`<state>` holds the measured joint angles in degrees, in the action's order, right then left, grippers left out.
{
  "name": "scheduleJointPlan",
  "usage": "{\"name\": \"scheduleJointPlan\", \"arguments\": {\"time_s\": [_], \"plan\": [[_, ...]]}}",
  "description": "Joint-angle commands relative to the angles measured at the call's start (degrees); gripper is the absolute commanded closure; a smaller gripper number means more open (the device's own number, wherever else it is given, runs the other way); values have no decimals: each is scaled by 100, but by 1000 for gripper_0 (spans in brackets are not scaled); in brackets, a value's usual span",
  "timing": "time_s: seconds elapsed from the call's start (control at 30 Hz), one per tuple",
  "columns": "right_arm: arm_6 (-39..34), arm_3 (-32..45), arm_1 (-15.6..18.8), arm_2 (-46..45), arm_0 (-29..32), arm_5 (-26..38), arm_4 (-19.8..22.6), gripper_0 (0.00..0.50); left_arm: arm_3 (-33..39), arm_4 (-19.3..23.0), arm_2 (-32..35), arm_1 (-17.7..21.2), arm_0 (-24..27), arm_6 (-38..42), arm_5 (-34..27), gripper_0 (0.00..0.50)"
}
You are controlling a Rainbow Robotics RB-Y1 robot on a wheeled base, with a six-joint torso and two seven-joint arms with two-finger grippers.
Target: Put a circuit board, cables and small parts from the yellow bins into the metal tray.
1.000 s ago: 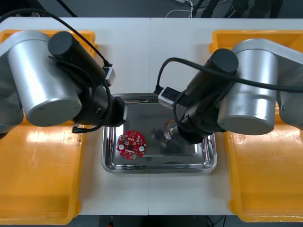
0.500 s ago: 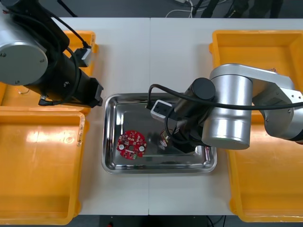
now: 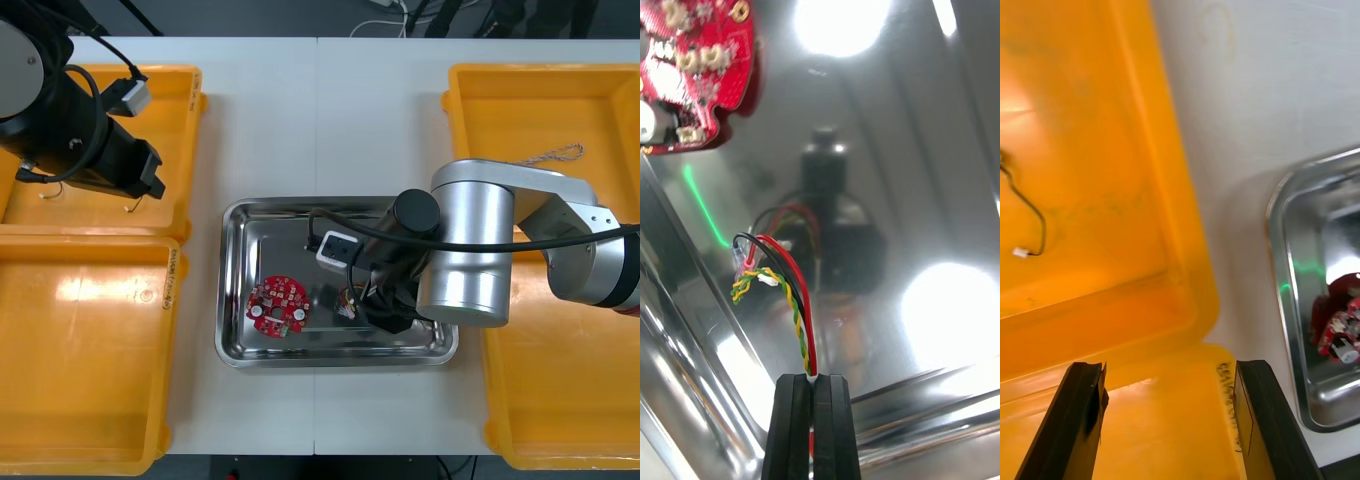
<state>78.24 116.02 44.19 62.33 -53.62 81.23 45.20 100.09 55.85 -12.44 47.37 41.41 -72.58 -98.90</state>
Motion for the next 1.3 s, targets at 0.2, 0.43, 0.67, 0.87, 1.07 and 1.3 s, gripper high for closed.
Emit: {"name": "scheduleJointPlan", "arguments": {"time_s": [0.2, 0.43, 0.67, 0.87, 1.07, 1.3], "plan": [[209, -97, -69, 552, -237, -353, -354, 500, -1053, -461, 303, 255, 641, -846, 20, 0], [289, -405, -130, 737, -237, -749, -354, 500, -1835, -628, 514, 255, 851, -1496, 169, 0], [341, -607, -262, 851, -237, -775, -336, 500, -2353, -813, 620, 255, 851, -2138, 626, 0], [341, -598, -271, 868, -237, -775, -248, 500, -2722, -1059, 664, 255, 860, -2700, 1031, 0], [341, -589, -288, 868, -237, -775, -327, 500, -3180, -1147, 708, 255, 860, -3184, 1391, 0], [359, -554, -288, 868, -237, -775, -494, 271, -3751, -1129, 769, 220, 1045, -3658, 1593, 0]]}}
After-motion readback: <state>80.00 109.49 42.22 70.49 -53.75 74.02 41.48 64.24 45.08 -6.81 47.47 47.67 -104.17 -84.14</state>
